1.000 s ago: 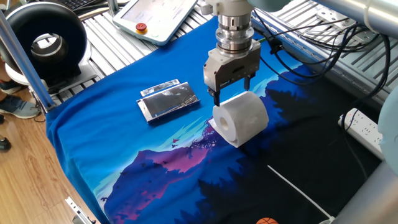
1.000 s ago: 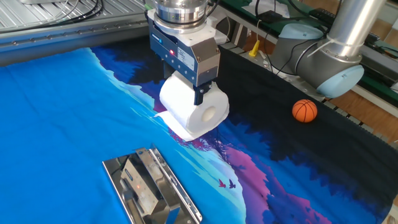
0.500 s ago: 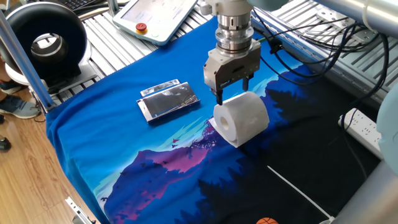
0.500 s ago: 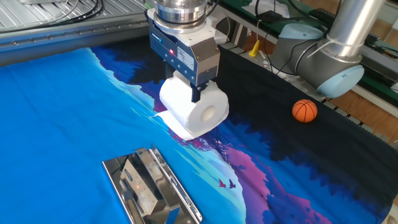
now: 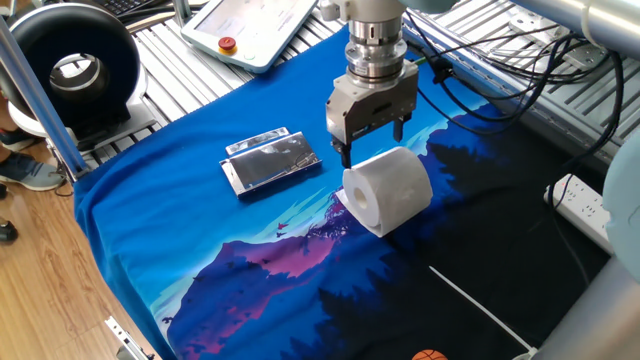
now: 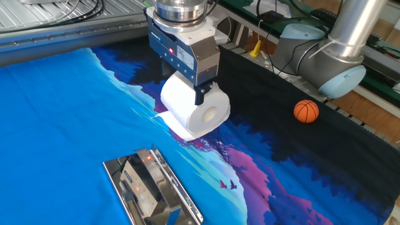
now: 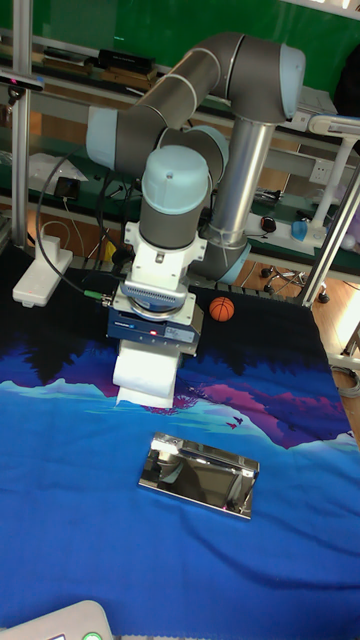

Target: Put the toilet paper on its holder

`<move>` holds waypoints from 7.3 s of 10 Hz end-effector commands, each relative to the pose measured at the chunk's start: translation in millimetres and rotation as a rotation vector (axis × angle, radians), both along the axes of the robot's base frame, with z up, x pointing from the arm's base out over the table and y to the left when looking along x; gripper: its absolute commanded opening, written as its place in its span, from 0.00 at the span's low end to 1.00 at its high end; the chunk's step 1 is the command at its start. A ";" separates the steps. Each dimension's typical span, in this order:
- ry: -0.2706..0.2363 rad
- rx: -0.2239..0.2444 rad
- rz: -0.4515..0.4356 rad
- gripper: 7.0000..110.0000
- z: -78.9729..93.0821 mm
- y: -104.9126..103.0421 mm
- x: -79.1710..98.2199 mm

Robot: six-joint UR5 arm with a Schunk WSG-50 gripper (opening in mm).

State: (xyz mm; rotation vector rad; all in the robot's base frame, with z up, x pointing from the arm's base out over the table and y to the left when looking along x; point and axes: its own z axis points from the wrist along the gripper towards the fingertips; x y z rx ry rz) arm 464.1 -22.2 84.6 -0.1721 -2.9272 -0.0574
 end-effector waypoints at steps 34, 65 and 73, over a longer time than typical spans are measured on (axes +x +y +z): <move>0.090 0.031 -0.028 1.00 -11.8 -4.3 -1.5; 0.187 0.023 -0.052 1.00 -18.4 4.3 -13.3; 0.204 -0.027 -0.063 1.00 -14.9 -3.6 -16.3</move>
